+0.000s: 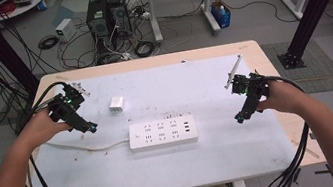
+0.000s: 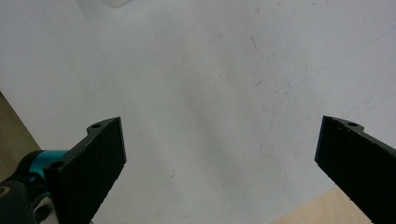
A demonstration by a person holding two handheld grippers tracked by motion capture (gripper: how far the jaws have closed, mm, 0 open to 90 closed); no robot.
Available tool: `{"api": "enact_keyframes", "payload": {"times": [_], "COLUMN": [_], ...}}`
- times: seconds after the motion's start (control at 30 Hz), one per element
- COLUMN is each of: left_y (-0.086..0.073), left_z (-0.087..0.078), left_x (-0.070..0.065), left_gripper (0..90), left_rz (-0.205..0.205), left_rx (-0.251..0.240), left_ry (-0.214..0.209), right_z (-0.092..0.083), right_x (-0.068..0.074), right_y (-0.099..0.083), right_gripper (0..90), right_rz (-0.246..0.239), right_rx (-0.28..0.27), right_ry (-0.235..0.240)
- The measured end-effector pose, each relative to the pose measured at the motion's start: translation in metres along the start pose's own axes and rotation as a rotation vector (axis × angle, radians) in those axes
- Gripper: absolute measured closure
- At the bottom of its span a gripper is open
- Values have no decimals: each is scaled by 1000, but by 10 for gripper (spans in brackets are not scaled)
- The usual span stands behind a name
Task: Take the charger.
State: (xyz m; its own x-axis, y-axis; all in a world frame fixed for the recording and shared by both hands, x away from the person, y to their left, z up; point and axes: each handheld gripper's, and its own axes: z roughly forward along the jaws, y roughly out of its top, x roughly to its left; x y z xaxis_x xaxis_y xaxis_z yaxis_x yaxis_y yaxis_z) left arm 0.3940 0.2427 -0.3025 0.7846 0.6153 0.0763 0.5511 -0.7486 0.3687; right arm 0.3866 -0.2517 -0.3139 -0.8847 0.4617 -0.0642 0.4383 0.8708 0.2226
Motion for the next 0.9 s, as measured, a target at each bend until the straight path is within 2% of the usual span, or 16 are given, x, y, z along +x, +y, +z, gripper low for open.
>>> {"api": "enact_keyframes", "payload": {"times": [0.4,0.5,0.6,0.63,0.67,0.73,0.77,0.83,0.9], "left_y": [1,2,3,5,5,7,9,12,12], "left_z": [0,-2,-1,-2,-2,-2,-2,1,1], "left_x": [3,6,7,9,9,10,11,12,12], "left_gripper": [16,16,16,16,16,16,16,16,16], "left_rz": [-41,-98,-114,-151,-151,-185,-215,-253,-253], "left_rx": [-7,-31,-41,-56,-56,-76,-90,-88,-88], "left_ry": [20,36,40,45,45,34,27,32,32], "right_z": [3,3,3,4,4,8,9,11,11], "right_x": [-1,-1,-1,-1,-1,0,0,1,2], "right_y": [-1,-1,-1,-2,-2,-2,-2,-2,-1], "right_gripper": [12,12,12,12,12,12,12,12,12], "right_rz": [27,26,24,27,27,27,24,24,20], "right_rx": [-8,-18,-17,-16,-16,-21,-26,-21,-21], "right_ry": [13,10,9,9,9,5,7,5,4]}}
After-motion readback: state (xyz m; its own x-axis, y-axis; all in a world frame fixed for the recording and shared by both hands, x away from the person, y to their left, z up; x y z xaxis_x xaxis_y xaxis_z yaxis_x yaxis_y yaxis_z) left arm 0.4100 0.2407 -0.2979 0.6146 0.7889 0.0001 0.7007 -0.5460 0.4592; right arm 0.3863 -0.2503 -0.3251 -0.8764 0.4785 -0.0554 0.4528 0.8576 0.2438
